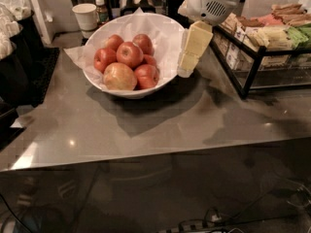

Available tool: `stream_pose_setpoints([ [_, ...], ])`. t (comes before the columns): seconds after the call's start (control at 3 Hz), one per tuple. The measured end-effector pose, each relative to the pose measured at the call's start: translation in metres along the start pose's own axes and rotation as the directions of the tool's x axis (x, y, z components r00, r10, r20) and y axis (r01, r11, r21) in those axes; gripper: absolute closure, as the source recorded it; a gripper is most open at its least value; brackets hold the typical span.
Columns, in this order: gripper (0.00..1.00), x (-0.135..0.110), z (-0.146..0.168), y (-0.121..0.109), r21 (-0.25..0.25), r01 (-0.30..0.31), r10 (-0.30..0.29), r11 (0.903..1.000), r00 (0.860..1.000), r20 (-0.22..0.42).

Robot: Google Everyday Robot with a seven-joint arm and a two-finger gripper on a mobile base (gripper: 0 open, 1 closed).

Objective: Pick apple from white bowl

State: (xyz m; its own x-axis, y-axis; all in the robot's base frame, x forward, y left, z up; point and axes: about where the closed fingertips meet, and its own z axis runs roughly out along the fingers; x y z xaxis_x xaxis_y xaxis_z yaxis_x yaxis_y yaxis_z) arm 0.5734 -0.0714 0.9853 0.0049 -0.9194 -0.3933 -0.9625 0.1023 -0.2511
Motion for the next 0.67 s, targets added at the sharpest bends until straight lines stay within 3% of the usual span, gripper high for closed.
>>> stream_pose_setpoints([
  [0.67,0.0,-0.0071,0.0016,-0.0002,0.028,0.002,-0.002,0.9996,1.0,0.017],
])
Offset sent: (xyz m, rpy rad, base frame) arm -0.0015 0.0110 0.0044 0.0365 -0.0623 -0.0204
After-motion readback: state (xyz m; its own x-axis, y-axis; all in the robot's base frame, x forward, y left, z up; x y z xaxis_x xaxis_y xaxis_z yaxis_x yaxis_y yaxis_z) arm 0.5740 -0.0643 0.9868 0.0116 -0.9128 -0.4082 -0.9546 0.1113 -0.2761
